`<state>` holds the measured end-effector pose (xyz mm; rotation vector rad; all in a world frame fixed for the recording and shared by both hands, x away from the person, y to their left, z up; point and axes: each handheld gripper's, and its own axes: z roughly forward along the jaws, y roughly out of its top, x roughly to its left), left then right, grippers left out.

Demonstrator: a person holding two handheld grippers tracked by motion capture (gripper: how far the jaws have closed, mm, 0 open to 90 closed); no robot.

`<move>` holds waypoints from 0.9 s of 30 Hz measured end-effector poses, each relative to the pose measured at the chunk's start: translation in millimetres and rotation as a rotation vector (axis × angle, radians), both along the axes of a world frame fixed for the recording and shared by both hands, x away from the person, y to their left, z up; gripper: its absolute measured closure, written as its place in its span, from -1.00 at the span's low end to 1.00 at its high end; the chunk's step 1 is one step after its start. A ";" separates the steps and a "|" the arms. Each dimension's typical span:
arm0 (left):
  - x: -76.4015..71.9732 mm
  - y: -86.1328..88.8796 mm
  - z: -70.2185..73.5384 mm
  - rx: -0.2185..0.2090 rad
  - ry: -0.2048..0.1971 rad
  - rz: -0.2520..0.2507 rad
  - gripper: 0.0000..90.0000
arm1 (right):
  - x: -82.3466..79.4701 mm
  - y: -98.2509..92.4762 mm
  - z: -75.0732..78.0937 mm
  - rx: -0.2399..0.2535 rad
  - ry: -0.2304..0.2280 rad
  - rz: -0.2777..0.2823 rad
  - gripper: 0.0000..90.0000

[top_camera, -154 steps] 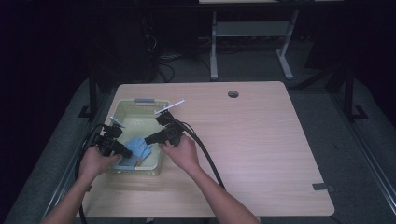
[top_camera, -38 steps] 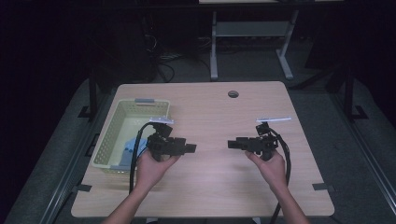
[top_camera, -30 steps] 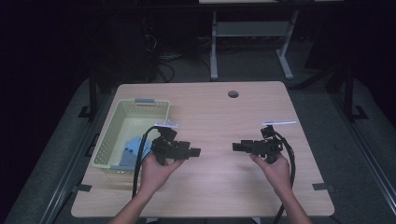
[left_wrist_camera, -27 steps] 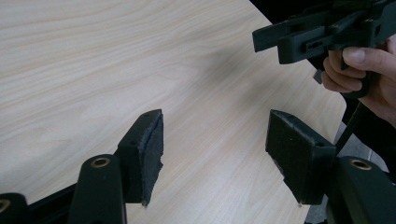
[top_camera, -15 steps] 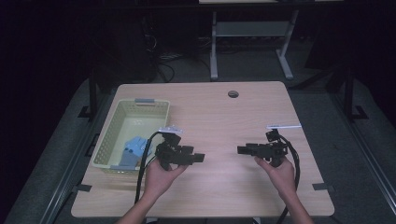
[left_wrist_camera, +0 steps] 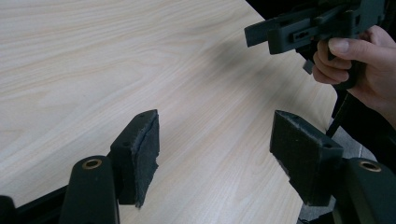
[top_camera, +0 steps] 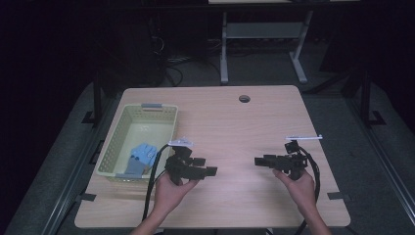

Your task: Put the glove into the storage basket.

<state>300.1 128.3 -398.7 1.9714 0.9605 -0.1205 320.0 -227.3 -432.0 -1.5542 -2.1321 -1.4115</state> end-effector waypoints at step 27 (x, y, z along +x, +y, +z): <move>-27.7 1.0 -24.3 -0.028 -0.002 -0.036 -0.31 | -33.4 -28.9 -16.1 0.011 0.013 -0.021 -0.25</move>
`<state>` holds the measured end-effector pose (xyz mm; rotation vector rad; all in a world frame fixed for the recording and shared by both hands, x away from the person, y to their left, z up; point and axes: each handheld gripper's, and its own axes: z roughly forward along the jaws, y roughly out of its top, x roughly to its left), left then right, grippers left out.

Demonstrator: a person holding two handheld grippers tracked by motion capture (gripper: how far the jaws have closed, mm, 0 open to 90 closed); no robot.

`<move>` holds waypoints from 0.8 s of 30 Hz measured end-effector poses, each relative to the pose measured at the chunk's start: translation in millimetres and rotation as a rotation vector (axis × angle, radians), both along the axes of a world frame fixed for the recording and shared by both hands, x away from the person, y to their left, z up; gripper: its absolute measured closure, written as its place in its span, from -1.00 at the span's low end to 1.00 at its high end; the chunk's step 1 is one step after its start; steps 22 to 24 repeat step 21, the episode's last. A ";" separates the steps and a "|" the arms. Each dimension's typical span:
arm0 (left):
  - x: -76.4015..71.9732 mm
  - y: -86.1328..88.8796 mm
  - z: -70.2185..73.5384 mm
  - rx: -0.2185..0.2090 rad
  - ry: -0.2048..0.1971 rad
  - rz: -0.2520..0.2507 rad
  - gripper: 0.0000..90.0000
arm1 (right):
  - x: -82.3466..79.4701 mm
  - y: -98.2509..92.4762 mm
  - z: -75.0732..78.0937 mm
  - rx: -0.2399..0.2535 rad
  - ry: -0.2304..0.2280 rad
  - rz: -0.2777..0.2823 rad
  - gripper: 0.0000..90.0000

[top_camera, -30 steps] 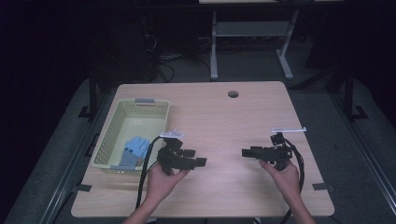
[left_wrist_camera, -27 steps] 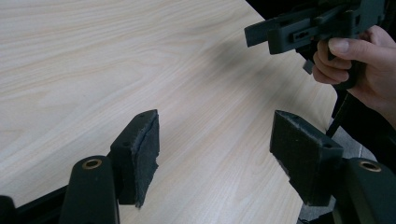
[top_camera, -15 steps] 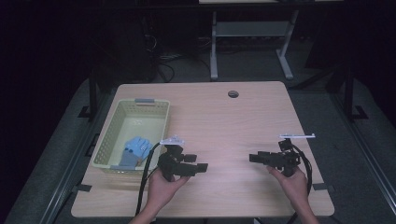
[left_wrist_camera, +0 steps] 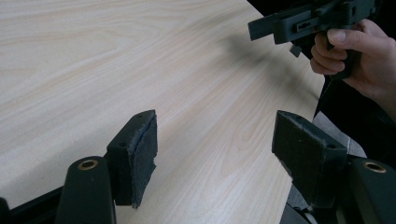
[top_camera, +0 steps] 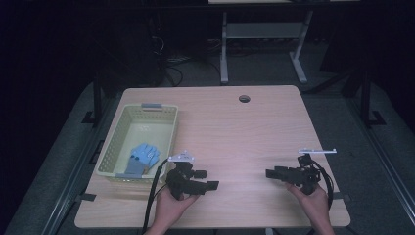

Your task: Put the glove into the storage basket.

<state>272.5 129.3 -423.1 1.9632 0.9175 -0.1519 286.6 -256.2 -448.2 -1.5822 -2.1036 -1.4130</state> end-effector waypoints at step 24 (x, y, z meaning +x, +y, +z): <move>-24.5 9.2 -16.7 -0.014 -0.058 -0.019 -0.32 | -18.6 3.1 -4.3 0.025 -0.044 0.020 -0.34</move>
